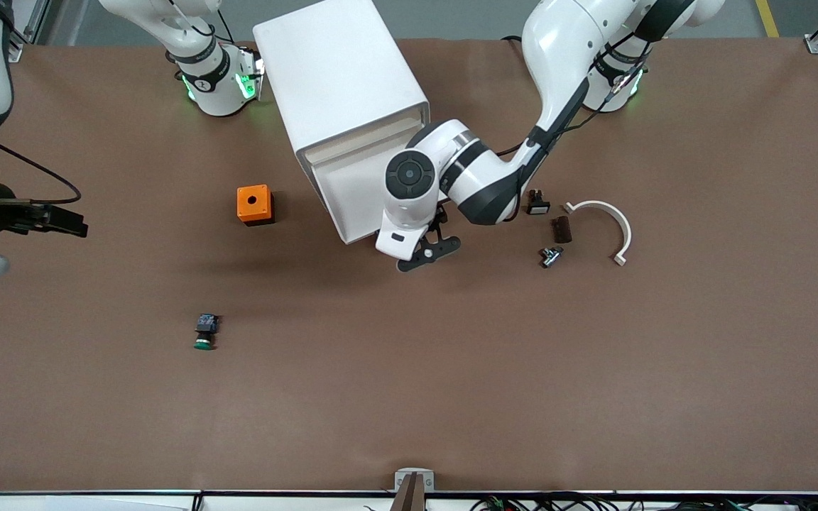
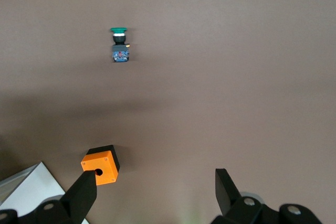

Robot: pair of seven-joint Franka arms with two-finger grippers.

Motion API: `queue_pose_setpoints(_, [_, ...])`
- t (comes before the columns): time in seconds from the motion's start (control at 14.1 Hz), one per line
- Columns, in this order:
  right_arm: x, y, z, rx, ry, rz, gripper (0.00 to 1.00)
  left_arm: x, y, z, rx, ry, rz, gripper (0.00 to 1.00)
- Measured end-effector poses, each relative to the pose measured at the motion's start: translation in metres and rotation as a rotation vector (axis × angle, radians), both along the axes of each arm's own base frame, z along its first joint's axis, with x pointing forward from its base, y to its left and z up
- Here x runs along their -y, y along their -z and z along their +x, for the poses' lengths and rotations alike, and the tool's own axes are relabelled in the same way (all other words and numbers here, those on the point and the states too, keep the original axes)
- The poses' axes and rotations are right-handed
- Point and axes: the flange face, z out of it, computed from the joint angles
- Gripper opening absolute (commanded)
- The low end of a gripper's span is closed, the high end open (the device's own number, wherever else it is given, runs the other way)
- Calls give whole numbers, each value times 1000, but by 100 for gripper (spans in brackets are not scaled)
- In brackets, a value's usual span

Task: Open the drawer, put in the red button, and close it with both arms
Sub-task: 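Push the drawer into the cabinet with the left gripper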

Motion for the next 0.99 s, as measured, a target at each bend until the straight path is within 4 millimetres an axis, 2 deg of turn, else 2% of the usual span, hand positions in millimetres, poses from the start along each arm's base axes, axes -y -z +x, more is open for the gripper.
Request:
queue_pose_setpoints(0.42, [-6,-6,1,12,-14,2,100,29,-4,-35,-42,22,-24,100])
queue_pose_setpoints(0.64, [-7,-7,1,13,-15,3,100,37,-6,-47,-94,12,-58,100])
queue_pose_setpoints(0.99, [-9,-21,3,45,-19,1,100,46,1,-68,-182,1,-89,100])
